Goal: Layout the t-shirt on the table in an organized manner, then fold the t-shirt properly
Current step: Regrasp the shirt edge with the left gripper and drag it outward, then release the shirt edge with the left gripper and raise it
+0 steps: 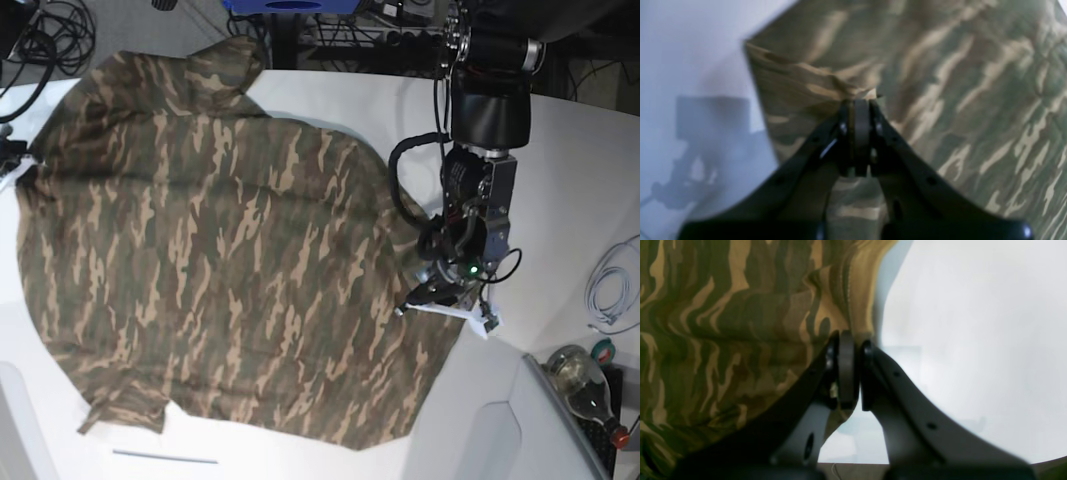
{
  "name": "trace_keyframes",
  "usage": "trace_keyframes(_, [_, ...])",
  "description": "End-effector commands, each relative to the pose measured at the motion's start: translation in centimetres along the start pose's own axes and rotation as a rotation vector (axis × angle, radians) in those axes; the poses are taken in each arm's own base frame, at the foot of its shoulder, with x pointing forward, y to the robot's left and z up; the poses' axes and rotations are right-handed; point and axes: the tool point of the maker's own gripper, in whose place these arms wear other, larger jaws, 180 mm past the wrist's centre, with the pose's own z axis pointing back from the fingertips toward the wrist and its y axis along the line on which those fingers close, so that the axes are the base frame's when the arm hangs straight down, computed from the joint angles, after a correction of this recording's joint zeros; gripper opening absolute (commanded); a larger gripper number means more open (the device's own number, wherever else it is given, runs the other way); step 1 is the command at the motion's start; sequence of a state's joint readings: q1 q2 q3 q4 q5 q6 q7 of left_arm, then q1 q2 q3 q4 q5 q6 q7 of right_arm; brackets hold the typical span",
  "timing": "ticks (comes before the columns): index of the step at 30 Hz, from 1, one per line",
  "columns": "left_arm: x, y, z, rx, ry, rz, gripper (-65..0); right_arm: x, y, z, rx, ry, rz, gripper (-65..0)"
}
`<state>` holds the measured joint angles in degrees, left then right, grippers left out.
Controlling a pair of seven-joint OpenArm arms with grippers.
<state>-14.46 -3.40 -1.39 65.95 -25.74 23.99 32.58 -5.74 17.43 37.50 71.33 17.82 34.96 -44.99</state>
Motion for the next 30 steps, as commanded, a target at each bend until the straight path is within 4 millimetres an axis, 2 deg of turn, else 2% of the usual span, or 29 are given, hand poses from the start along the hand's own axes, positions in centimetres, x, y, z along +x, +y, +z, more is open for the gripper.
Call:
trace_keyframes(1, [2.9,-1.2,0.7,-0.036,-0.056,0.003,-65.0,1.7,-0.8,0.7,-0.015,-0.047,0.013,-65.0])
trace_keyframes(8, [5.5,0.1,3.5,-0.064,-0.044,0.107,-65.0,1.9,-0.8,0.7,-0.017,-0.051,0.009,-65.0])
trace_keyframes(13, [6.5,1.2,6.2,-0.086,-0.02,0.158,-65.0,2.7,-0.7,0.2,-0.006,-0.06,-0.008,-65.0])
trace_keyframes(17, [6.9,3.0,8.6,-0.089,-0.008,0.207,-65.0,2.5,-0.7,-0.3,0.004,-0.046,-0.03,-65.0])
trace_keyframes(19, [7.0,4.8,9.3,-0.061,-0.023,0.211,-65.0,2.7,-0.6,-0.4,0.007,-0.05,-0.032,-65.0])
trace_keyframes(22, [5.7,7.7,9.3,0.002,-0.003,0.204,-65.0,2.9,-0.6,-0.4,0.008,-0.054,-0.032,-65.0])
trace_keyframes(30, [-0.7,14.9,9.4,0.172,0.062,0.145,-65.0,2.6,0.0,-0.7,0.018,-0.042,-0.02,-65.0])
